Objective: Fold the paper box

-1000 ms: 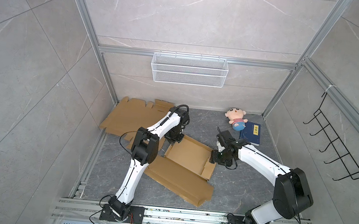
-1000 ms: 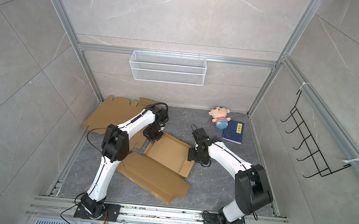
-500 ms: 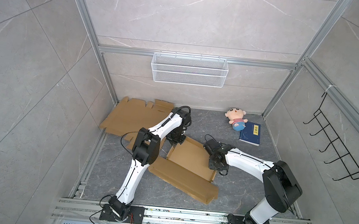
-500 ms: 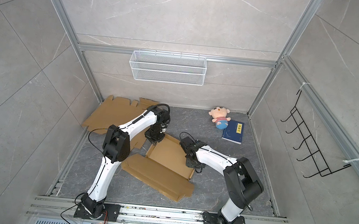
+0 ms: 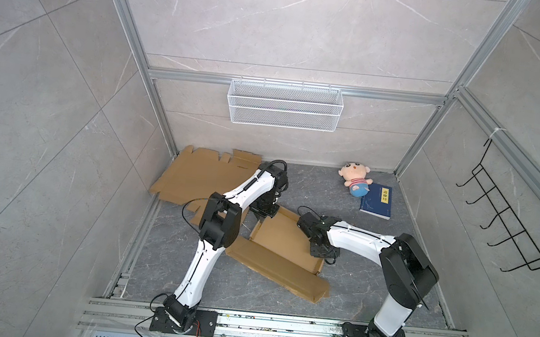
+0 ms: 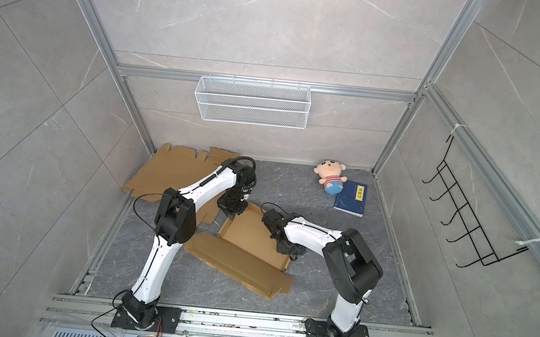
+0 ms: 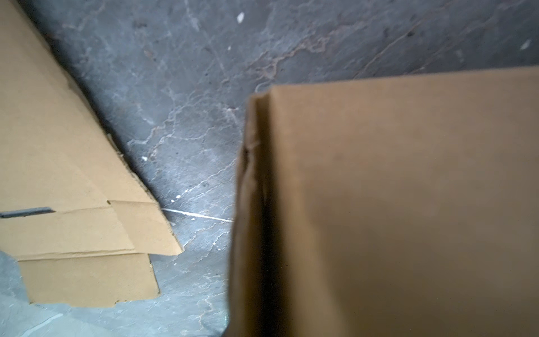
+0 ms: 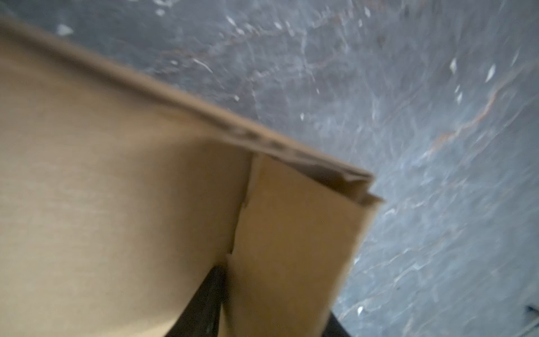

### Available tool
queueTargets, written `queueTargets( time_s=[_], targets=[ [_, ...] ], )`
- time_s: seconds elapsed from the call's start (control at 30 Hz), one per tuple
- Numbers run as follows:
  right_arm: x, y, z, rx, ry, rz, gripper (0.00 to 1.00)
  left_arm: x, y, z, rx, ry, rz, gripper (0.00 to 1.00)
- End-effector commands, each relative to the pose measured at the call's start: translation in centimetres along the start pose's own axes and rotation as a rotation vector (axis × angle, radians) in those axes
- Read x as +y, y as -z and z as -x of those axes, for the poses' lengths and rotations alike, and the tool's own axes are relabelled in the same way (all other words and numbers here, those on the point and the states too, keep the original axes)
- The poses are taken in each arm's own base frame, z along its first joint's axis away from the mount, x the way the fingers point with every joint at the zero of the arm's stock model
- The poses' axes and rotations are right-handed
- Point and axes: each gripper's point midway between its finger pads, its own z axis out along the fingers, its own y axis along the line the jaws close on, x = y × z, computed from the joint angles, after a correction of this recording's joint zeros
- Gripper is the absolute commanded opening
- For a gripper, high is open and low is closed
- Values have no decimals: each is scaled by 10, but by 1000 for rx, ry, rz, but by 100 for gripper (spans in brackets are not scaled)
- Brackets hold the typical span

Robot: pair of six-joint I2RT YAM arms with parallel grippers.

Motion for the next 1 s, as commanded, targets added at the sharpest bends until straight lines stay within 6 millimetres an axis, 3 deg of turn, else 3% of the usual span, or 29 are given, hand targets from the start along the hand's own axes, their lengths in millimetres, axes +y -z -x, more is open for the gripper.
queueTargets(
  time_s=[0.0, 0.07, 0.1, 0.33, 0.53, 0.73, 0.97],
  targets=[
    [6, 16, 5, -4, -66, 178, 51, 1, 17, -2, -37, -11, 11, 9],
    [5, 25, 8, -8, -70, 247, 56, 3, 17, -1, -41, -14, 17, 9],
    [6, 30, 9, -7, -60, 281, 59, 3, 5, 1, -13, -19, 23, 9],
    [1, 63, 12, 20, 42, 398, 73, 3, 1, 6, -6, -33, 25, 9],
    [-12, 87, 47, -59, 254, 308, 73, 4, -3, 8, -3, -43, 31, 10],
    [22, 82, 83, -84, 482, 345, 72, 4, -6, 13, -13, -52, 36, 11],
    [62, 63, 122, -108, 544, 397, 70, 5, -5, 21, -31, -63, 46, 20]
  ],
)
